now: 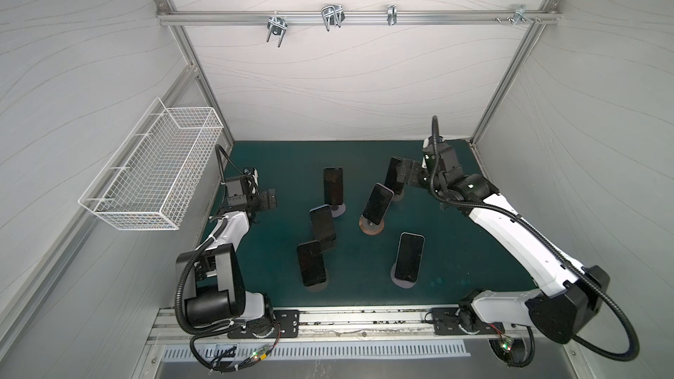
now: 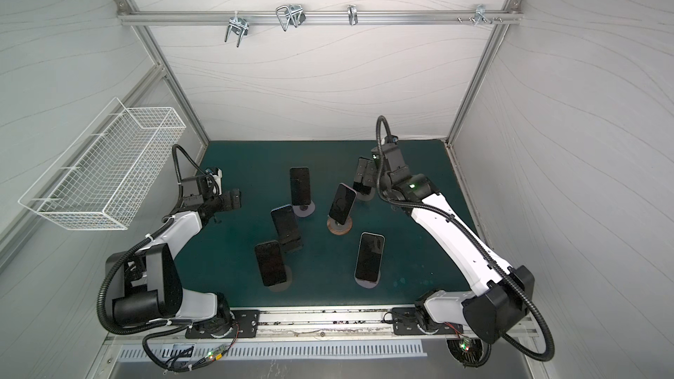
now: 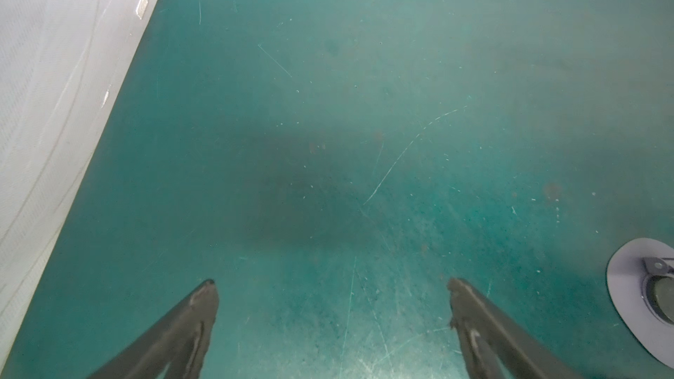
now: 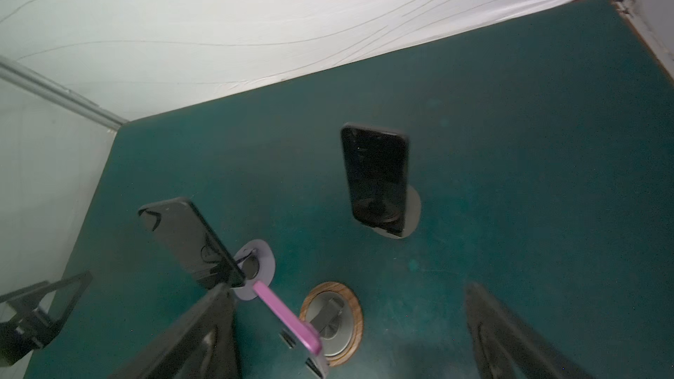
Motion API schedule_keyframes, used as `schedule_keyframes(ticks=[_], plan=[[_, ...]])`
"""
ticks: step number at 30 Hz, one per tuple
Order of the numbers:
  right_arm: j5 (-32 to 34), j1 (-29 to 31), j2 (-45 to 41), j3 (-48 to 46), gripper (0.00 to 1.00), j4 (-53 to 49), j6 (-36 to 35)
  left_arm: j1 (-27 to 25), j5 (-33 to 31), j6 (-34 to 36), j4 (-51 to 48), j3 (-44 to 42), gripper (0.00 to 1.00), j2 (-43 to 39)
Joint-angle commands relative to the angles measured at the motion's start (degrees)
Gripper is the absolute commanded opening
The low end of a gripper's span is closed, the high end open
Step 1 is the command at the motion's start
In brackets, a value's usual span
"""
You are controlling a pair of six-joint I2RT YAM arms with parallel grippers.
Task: Remove the phone from the phone stand
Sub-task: 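Reach the right gripper over the black phone on the lavender stand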
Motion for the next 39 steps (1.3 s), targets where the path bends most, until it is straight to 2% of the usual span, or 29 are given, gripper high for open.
schedule_keyframes(ticks=[1,4,10,20,27,39], plan=[[0.6,2.2,2.6,2.6,0.99,-2.2,1.9,0.3,2.0,1.7,2.5,-0.6,1.0,-0.8],[-0.8,4.0,4.4,4.1,0.99,-2.0,2.9,0.3,3.0,2.2,3.4,-1.7,1.0,-1.9],[0.6,11.1,10.7,10.7,0.99,-4.2,3.7,0.3,5.0,3.2,3.0,-1.7,1.0,-2.0],[1.7,18.6,22.8,21.5,0.99,-4.2,4.7,0.2,4.3,2.9,2.9,-1.6,1.0,-1.7],[2.7,20.1,31.4,28.9,0.99,-5.3,5.6,0.2,4.2,2.9,2.8,-1.4,1.0,-1.7],[8.0,21.0,43.2,39.2,0.99,-9.7,6.1,0.3,4.0,2.7,2.5,-1.0,1.0,-1.3]])
